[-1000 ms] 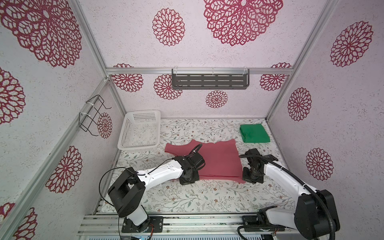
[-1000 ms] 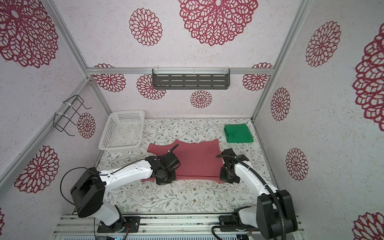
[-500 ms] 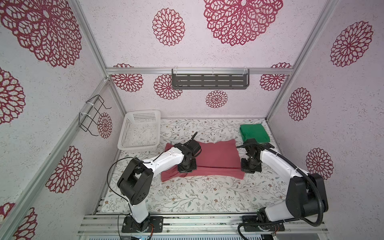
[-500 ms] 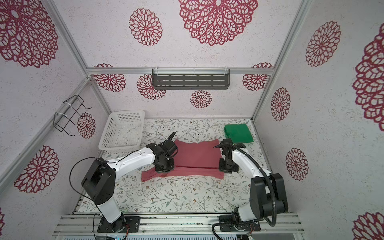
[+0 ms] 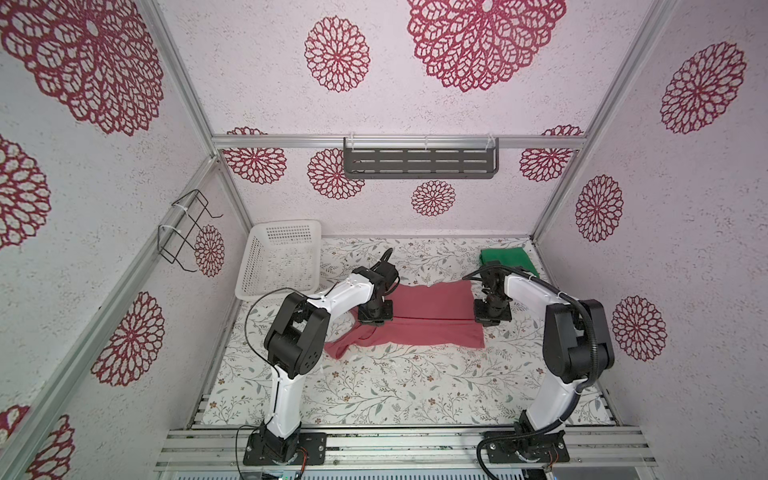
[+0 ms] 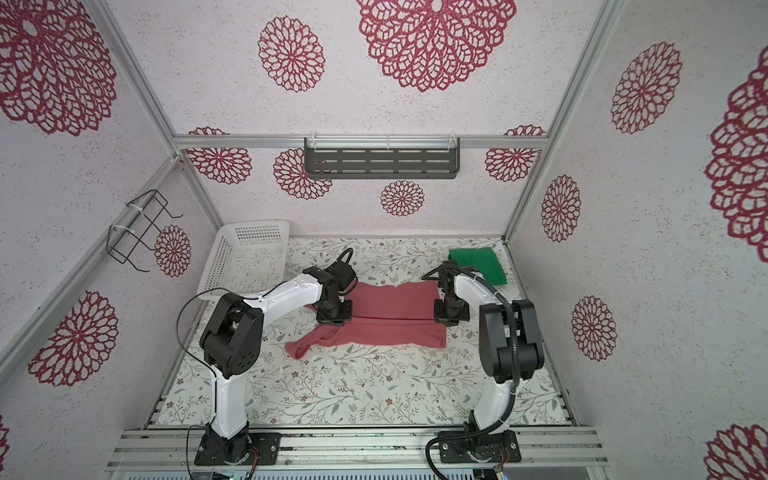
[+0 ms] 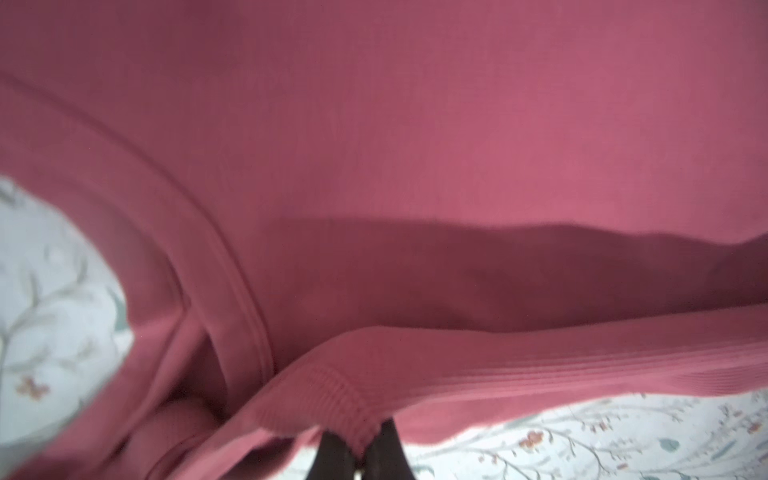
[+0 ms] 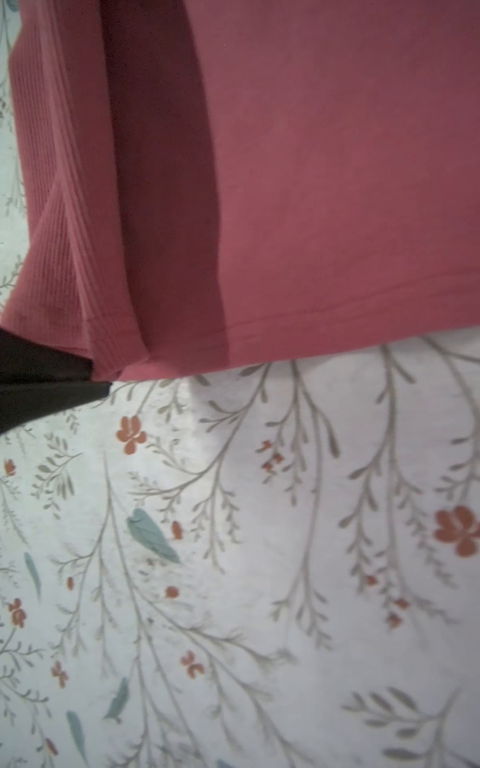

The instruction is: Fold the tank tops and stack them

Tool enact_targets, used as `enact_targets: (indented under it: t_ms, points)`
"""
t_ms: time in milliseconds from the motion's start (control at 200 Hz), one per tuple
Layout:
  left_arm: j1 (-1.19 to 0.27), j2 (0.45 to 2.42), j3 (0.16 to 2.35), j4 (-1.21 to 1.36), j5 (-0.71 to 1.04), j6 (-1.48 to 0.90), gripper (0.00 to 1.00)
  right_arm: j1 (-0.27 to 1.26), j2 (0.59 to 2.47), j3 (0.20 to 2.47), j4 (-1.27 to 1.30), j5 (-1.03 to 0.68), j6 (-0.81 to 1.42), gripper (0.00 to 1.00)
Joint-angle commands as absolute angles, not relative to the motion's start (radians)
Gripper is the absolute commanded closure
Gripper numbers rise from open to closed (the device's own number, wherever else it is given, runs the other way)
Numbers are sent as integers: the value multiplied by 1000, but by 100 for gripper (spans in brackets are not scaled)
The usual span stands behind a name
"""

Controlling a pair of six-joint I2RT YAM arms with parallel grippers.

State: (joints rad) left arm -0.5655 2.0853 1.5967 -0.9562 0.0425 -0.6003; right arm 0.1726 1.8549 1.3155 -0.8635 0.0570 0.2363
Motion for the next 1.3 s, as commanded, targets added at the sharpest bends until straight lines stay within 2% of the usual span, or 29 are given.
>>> enact_targets:
  t_ms: [0, 25, 60, 175, 225, 300, 355, 615, 771, 956, 1296]
  points:
    - [-513, 2152, 1693, -1025, 46, -492, 100, 160, 1917, 1409, -876, 111, 191, 98]
    - [-504, 2170, 1715, -1039, 51, -478, 100, 159, 1934, 1429, -882, 112, 187, 95]
    - [-494, 2186, 1749, -1057, 51, -460, 93, 159, 1956, 1455, -887, 115, 180, 91]
    - [-486, 2160, 1796, -1093, 29, -398, 58, 158, 1968, 1514, -900, 98, 169, 70]
    - [-486, 2120, 1789, -1100, 22, -379, 45, 158, 1951, 1523, -899, 75, 166, 65]
    - [-487, 2040, 1744, -1104, 15, -373, 32, 158, 1917, 1523, -905, 31, 171, 60]
    - [-487, 1977, 1693, -1114, -1, -380, 29, 158, 1880, 1503, -900, -4, 184, 60]
    - [-494, 1625, 1277, -1101, -129, -512, 29, 174, 1668, 1229, -749, -176, 297, 59]
    - [-517, 1595, 1142, -1066, -119, -571, 30, 181, 1613, 1115, -679, -216, 353, 59]
    - [-543, 1659, 1121, -1021, -114, -590, 30, 187, 1602, 1070, -664, -221, 364, 59]
    - [-528, 1717, 1121, -1041, -154, -627, 78, 188, 1592, 1040, -596, -224, 399, 59]
